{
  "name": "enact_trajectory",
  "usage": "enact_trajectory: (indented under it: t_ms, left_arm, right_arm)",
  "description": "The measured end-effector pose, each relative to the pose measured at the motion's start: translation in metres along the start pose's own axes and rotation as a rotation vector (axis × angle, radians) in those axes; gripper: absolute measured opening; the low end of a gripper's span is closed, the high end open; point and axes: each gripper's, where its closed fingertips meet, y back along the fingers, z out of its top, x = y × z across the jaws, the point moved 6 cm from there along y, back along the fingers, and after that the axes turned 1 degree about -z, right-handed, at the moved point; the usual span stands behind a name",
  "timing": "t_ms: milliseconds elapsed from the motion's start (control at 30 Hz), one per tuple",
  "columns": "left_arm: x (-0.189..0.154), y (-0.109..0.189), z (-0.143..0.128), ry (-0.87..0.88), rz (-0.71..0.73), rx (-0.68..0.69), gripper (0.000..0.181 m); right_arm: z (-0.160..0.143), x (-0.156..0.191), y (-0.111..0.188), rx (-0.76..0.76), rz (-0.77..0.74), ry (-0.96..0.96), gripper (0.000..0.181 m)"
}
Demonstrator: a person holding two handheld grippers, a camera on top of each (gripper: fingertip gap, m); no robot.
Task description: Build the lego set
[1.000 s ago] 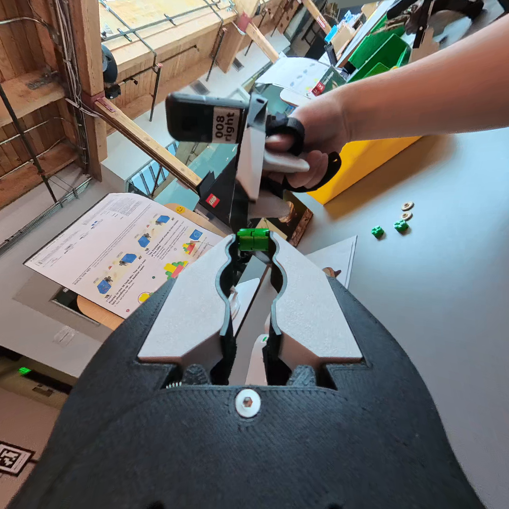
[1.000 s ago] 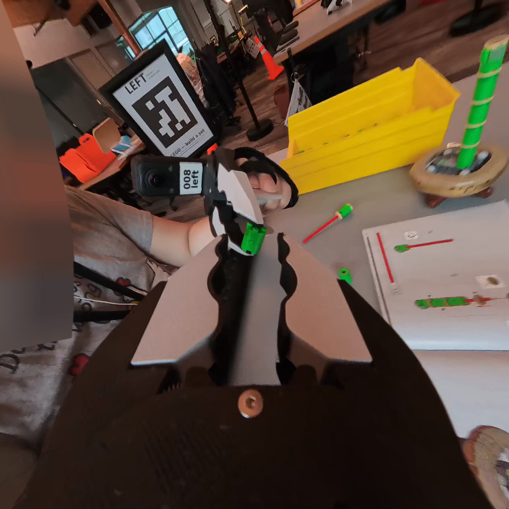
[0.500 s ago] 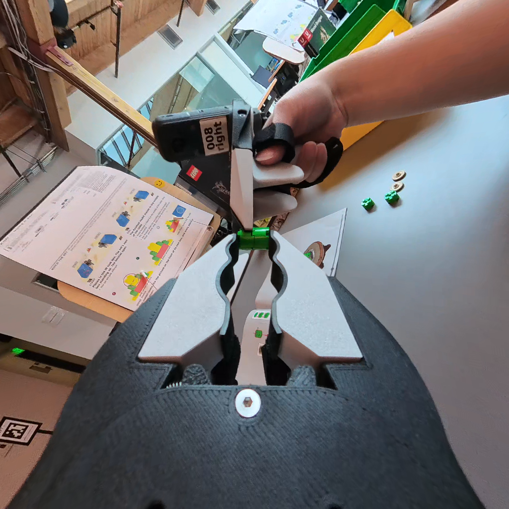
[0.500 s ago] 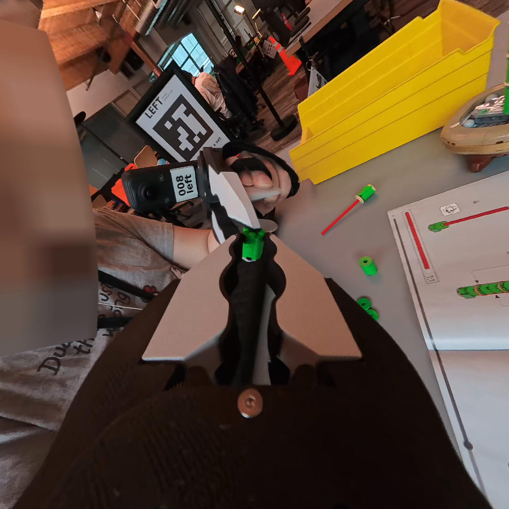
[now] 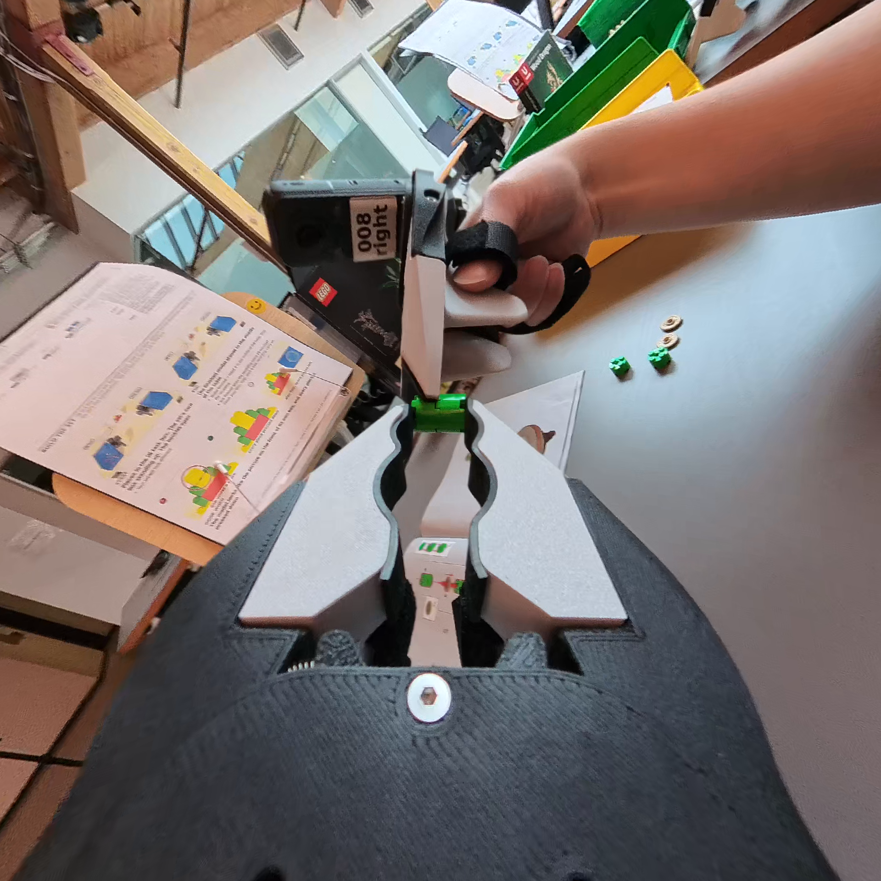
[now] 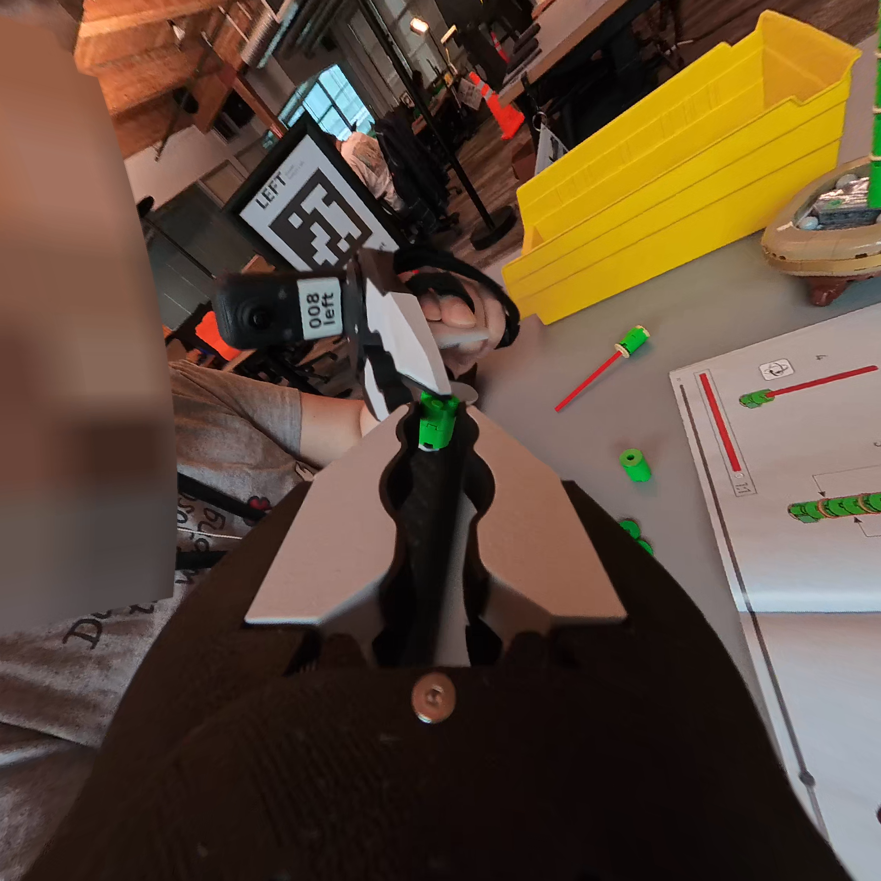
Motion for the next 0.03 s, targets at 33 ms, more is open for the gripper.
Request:
enact_trajectory:
  t_ms: [33]
  left_arm:
    - [0.0004,0.0008,0.0003,-0.025,0.024,-0.004,0.019]
  right_arm:
    - [0.0009,-0.0005,-0.001,-0.015,0.016,-0.01,0.015]
